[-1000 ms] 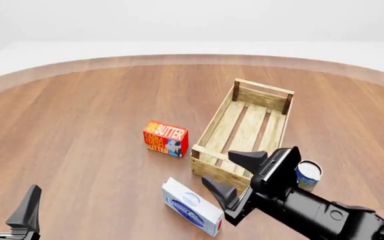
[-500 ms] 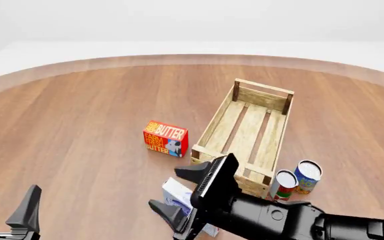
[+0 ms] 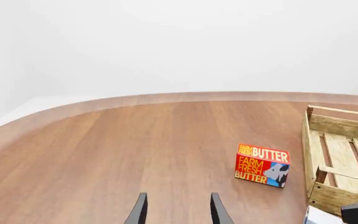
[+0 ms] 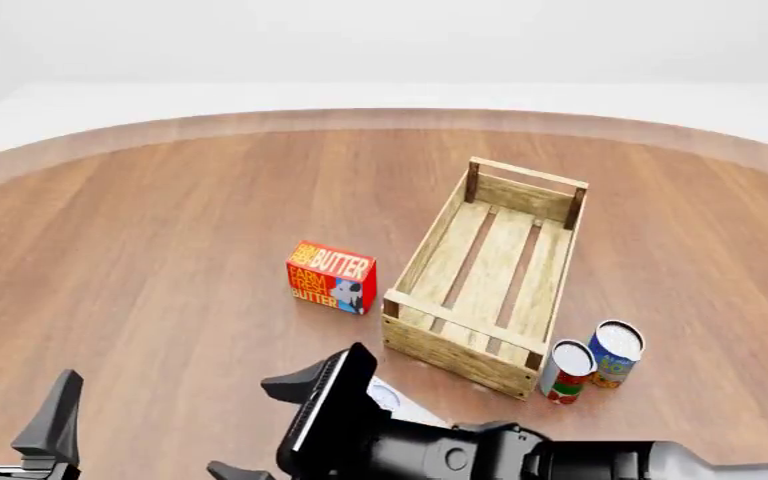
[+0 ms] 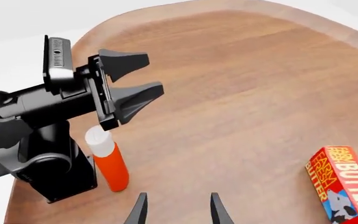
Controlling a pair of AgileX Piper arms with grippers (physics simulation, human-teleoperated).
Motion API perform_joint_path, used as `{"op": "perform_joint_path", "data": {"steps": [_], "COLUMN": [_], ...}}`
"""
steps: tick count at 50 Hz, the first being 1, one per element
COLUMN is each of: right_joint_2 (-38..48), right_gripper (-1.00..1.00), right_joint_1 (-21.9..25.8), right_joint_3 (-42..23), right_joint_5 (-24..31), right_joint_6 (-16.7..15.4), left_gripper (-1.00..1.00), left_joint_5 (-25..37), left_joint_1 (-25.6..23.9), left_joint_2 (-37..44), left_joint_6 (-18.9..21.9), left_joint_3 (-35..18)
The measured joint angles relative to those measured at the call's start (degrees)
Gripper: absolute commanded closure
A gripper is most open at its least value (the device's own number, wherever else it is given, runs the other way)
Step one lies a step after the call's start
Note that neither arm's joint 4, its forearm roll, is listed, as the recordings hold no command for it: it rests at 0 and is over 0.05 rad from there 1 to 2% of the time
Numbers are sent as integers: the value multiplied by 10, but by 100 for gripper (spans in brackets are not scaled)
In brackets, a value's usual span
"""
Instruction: Pick up the ketchup, and put it in the wooden tray.
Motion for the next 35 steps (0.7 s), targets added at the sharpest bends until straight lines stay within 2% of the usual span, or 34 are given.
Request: {"op": "perform_joint_path", "data": {"steps": [20,35], "right_joint_2": [93,146], "right_gripper": [-100,-100], "right_joint_1": [51,88], "right_joint_3": [-70,-132], "right_joint_5": [1,21], "right_joint_6": [-5,-13], "left_gripper": [-100,-100], "left_joint_5": [0,0], "left_joint_1": [0,0], "left_joint_2": [0,0], "left_joint_6": [0,0], "left_joint_3": [0,0]}}
